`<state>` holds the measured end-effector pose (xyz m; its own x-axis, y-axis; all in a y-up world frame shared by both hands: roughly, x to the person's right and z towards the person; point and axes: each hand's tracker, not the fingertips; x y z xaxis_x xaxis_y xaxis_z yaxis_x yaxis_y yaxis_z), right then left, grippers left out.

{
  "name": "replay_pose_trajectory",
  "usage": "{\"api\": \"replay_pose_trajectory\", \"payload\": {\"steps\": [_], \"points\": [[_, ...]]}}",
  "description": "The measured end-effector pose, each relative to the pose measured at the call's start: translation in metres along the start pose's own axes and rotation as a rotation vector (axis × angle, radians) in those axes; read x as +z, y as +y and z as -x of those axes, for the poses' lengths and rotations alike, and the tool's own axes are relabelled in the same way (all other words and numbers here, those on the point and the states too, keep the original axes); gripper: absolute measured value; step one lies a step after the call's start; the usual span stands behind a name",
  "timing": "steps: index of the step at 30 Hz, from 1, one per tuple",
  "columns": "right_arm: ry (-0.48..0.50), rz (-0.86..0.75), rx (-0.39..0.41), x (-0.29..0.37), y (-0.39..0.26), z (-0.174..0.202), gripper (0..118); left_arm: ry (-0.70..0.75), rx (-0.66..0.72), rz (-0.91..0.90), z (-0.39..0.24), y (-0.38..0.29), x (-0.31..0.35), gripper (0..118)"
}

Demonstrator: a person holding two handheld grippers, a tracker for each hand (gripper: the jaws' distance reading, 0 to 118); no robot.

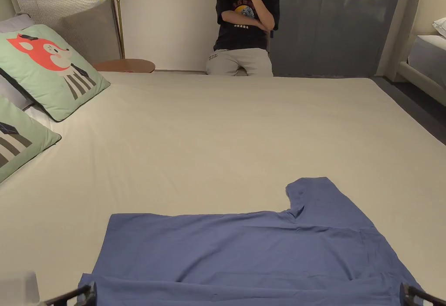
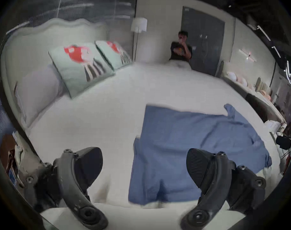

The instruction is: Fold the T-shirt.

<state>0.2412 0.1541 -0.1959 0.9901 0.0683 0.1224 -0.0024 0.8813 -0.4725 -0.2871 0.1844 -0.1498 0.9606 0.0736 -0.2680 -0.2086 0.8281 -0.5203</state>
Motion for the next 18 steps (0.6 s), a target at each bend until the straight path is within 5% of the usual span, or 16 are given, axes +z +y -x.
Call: {"api": "replay_pose_trajectory", "payload": {"steps": [2,3,5,6,7,9,18], "points": [[0.004,-0.083,0.019,0.005,0.011,0.012,103,-0.018,0.0,-0.057,-0.005,0.011,-0.001,100],[0.024,-0.118,0.032,0.014,0.022,0.023,92,-0.042,0.009,-0.074,-0.008,0.016,0.001,88],[0.059,-0.13,0.039,0.015,0.03,0.034,64,-0.079,0.004,-0.098,-0.015,0.024,0.003,45],[0.066,-0.127,0.036,0.015,0.032,0.038,41,-0.076,0.004,-0.095,-0.021,0.029,0.001,15],[0.075,-0.126,0.03,0.007,0.03,0.038,23,-0.076,0.002,-0.095,-0.024,0.032,-0.001,8],[0.091,-0.122,0.021,0.004,0.032,0.044,1,-0.093,-0.011,-0.078,-0.027,0.035,-0.008,5],[0.122,-0.074,0.014,-0.015,0.037,0.054,1,-0.124,0.012,0.002,-0.026,0.061,-0.065,1]]}}
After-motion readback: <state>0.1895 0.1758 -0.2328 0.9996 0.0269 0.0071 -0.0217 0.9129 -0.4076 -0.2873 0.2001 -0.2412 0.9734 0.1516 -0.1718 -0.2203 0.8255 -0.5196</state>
